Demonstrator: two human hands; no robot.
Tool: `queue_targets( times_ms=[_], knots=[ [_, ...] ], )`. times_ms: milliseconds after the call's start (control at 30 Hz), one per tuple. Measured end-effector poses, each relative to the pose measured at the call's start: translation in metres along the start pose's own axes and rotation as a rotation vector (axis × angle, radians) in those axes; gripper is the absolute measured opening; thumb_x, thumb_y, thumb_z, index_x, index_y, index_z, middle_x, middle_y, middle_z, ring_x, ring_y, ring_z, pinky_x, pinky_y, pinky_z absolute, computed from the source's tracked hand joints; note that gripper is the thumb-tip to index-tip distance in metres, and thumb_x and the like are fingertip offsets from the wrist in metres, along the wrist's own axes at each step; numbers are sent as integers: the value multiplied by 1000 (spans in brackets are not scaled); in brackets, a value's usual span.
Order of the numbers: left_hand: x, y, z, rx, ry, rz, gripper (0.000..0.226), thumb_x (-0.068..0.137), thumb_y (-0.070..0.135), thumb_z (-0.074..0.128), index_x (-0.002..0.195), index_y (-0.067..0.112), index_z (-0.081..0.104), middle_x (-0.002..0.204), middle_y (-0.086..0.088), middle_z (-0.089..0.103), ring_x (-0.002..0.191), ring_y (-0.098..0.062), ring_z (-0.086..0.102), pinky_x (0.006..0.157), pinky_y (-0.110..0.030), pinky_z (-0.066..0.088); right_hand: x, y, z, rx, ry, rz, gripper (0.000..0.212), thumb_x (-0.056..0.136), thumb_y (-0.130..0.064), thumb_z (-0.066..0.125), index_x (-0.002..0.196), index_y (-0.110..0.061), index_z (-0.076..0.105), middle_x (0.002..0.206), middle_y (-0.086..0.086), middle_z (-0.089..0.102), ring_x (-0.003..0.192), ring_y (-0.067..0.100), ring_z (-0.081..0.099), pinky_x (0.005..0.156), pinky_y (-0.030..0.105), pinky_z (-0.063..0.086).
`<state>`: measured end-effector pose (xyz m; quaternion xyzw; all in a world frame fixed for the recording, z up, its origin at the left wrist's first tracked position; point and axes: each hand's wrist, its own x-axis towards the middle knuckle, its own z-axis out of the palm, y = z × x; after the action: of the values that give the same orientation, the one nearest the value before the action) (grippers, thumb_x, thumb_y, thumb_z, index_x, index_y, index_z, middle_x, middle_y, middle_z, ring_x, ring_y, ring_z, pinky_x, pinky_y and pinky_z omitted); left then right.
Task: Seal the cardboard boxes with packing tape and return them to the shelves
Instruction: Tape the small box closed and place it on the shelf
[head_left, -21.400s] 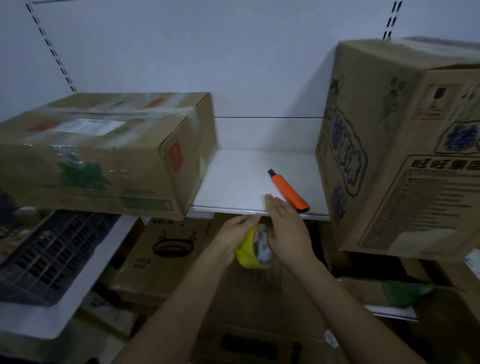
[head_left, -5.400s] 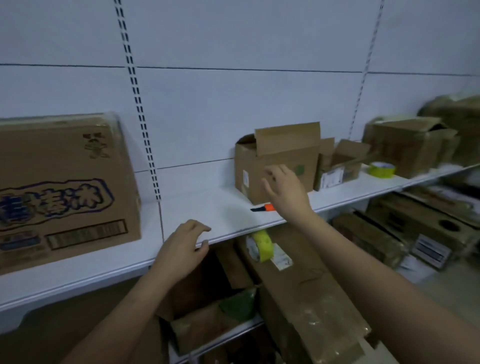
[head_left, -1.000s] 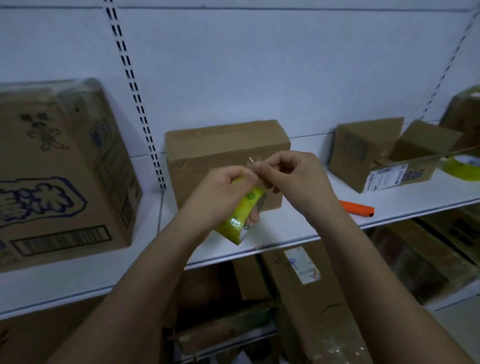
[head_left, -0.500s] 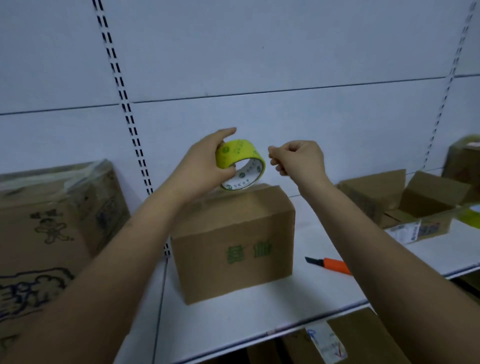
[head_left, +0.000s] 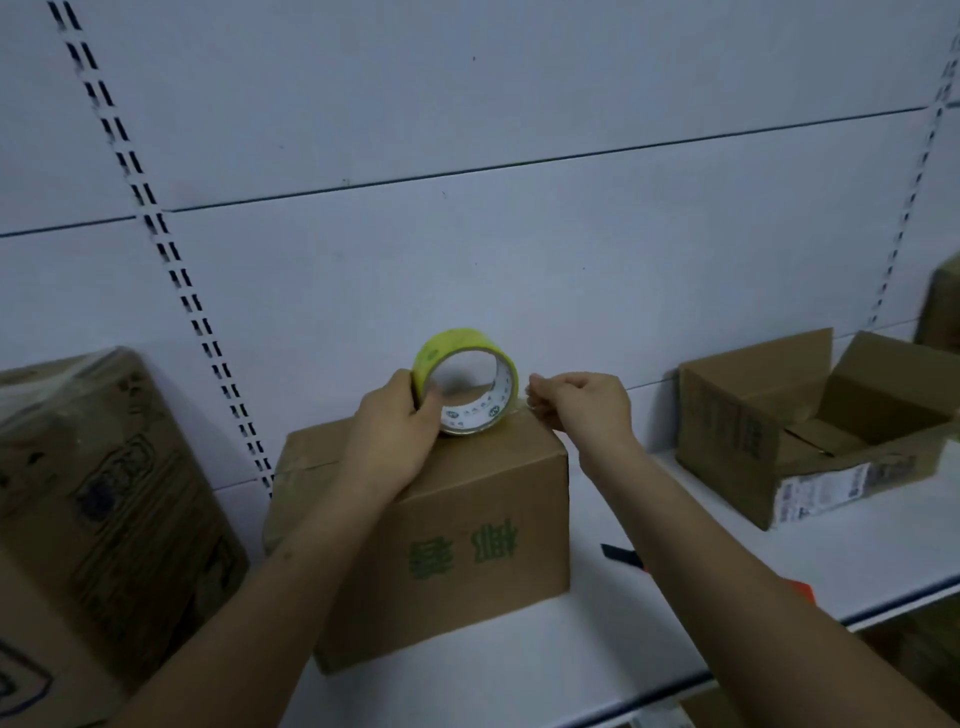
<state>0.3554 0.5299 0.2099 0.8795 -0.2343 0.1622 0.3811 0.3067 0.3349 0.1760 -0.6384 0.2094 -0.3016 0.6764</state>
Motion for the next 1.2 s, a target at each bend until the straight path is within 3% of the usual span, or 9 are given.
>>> queue_targets(
  times_ms=[167,500,733,800,900,967,1067,1133,1200],
  knots=[
    [-4,-1,-5,-119,178,-63,14,100,27,50,103,14,57,86,-3,62,80,-22,57,66,-36,42,3,1,-20,140,41,87,19,86,-8,75,73,6,72,68,16,69,57,19,64,59,27,58],
    [-5,-7,-2,-127,230,-44,11,99,28,50,103,20,55,90,-6,69,84,-25,62,70,-41,49,-7,8,-12,-13,61,67,17,84,-8,72,73,5,74,65,11,69,45,8,59,46,17,49],
    [-9,-7,-1,-93,238,-62,12,100,25,48,104,17,54,90,-7,67,81,-26,59,64,-37,43,-7,33,-1,-116,-73,116,35,89,-28,72,58,-13,64,56,1,58,61,20,53,57,26,42],
    [-11,-6,0,-67,237,-91,13,100,24,46,102,14,54,88,-6,64,77,-24,56,61,-37,39,-6,28,-3,-141,-175,196,22,91,-36,70,86,-15,64,72,3,59,64,19,54,50,23,44],
    [-14,-6,2,-39,203,-121,15,100,20,44,97,10,53,82,-4,56,72,-17,51,55,-32,32,2,23,-14,-434,-202,271,83,84,-40,75,150,-14,33,137,12,48,110,29,60,78,40,59],
    [-10,-6,2,-44,144,-148,16,101,18,43,97,8,55,83,-2,55,73,-13,50,55,-27,32,-2,16,-20,-431,-143,131,82,86,-34,74,153,-14,32,147,9,45,124,29,54,100,47,51],
    [-1,-3,3,-51,81,-183,18,100,18,43,99,7,56,90,-7,59,85,-25,55,62,-34,36,-18,0,-18,-385,-112,-155,36,99,-32,54,132,-21,63,124,-5,66,113,16,61,103,37,47],
    [0,5,8,-31,42,-161,19,100,19,42,101,5,55,96,-11,60,88,-29,55,68,-37,39,-29,-5,-17,-566,-199,-298,38,104,-39,42,122,-19,70,118,-8,69,111,13,60,95,26,45],
    [1,16,16,-9,4,-128,18,99,18,40,100,3,50,96,-15,59,86,-32,55,68,-39,41,-33,-2,-24,-710,-265,-357,46,105,-45,35,131,-21,65,133,-6,64,124,15,55,97,23,39]
  ],
)
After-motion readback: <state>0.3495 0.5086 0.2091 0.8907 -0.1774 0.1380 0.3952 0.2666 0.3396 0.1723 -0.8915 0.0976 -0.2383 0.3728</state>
